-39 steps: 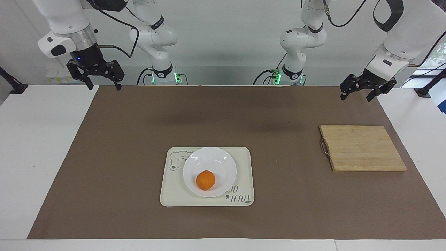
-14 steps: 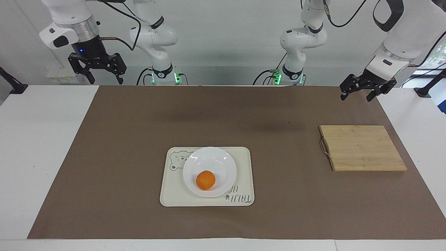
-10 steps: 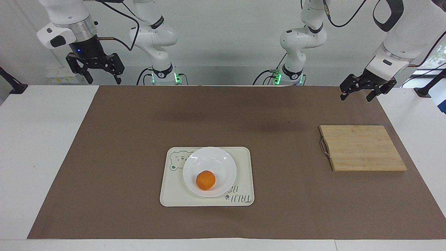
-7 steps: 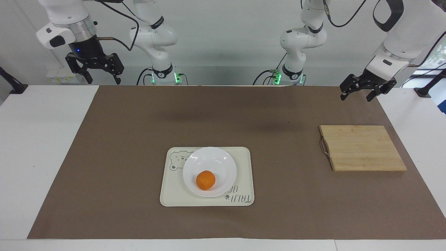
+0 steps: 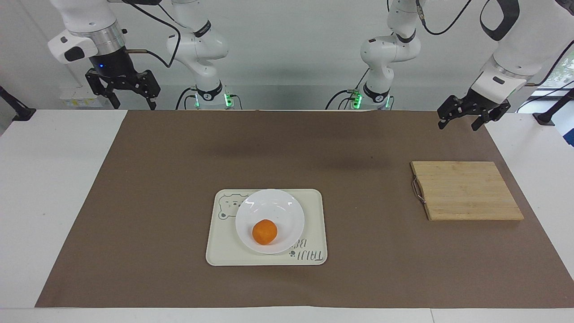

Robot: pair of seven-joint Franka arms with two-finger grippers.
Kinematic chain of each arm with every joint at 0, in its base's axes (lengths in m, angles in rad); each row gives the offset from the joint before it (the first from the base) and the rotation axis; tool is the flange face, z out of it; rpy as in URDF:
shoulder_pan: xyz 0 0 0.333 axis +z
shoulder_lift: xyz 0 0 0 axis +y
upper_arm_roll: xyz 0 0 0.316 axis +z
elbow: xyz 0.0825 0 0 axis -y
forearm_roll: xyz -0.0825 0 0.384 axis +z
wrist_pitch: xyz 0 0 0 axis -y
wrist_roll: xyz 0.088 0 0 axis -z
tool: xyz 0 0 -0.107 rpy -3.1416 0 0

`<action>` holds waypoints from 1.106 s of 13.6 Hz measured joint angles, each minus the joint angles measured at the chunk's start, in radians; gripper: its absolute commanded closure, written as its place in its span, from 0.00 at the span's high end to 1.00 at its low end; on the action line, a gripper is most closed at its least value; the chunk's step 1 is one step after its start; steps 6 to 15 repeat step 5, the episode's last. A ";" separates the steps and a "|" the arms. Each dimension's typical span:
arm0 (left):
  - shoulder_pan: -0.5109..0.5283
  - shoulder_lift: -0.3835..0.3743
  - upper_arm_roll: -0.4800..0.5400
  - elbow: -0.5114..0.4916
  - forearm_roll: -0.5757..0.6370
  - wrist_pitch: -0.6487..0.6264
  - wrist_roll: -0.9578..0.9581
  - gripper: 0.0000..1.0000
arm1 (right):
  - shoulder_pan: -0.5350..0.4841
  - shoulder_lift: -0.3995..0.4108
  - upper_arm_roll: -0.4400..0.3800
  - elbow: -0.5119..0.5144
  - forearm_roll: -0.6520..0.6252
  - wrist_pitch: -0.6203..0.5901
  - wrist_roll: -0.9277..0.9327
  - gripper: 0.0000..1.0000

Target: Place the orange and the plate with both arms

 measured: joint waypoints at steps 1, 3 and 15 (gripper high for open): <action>0.000 0.000 0.000 0.000 0.000 0.000 0.000 1.00 | 0.000 0.000 0.001 -0.001 0.000 0.000 -0.003 1.00; 0.000 0.000 0.000 0.000 0.000 0.000 0.000 1.00 | -0.001 0.000 0.001 -0.007 0.000 0.000 -0.053 1.00; 0.000 0.000 0.000 0.000 0.000 0.000 0.000 1.00 | -0.002 0.000 -0.002 -0.017 0.000 0.000 -0.082 1.00</action>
